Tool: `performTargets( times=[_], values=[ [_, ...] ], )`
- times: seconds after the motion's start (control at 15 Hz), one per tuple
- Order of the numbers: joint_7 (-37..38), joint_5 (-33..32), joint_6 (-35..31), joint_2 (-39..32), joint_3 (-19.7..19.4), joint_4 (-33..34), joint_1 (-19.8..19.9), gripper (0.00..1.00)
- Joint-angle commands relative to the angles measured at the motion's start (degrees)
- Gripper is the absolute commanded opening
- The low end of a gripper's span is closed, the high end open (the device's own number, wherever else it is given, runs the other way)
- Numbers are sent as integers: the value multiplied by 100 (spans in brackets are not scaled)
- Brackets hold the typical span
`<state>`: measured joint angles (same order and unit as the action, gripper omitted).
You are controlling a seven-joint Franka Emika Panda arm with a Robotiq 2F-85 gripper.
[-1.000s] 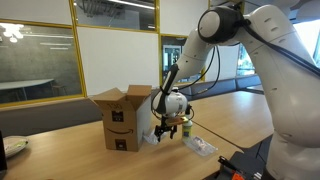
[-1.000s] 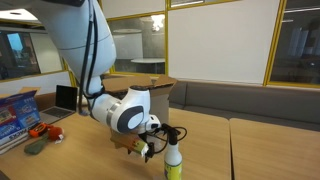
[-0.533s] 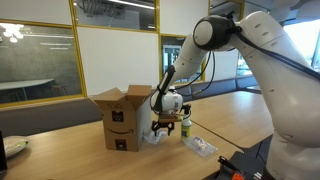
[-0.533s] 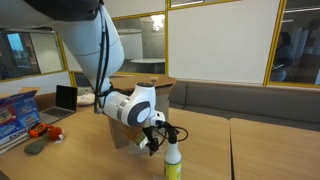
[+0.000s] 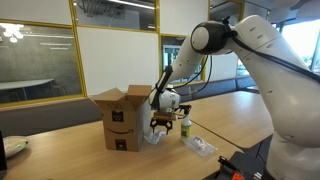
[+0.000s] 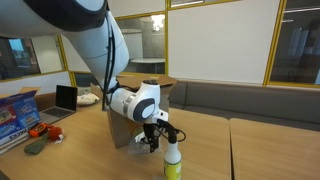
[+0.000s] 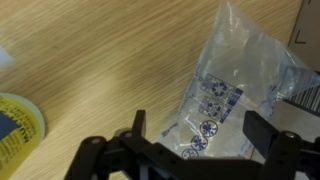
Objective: Pick up the plastics and the bottle from the table and put them in the box
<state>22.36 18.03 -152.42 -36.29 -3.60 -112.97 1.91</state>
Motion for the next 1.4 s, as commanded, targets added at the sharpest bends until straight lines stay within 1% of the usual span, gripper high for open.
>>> performTargets(
  times=[0.0, 0.33, 0.73, 0.8, 0.87, 0.93, 1.2, 1.33],
  values=[
    [451, 257, 40, -194, 4, 353, -30, 100],
    [807, 350, -17, -350, -24, 447, -117, 100],
    [982, 312, -49, -515, -60, 468, -211, 100],
    [943, 261, -98, -527, -74, 445, -239, 75],
    [947, 261, -101, -542, -77, 443, -250, 72],
    [945, 257, -100, -544, -80, 436, -263, 66],
    [938, 246, -112, -519, -98, 429, -284, 33],
    [935, 229, -125, -461, -124, 435, -287, 21]
  ],
)
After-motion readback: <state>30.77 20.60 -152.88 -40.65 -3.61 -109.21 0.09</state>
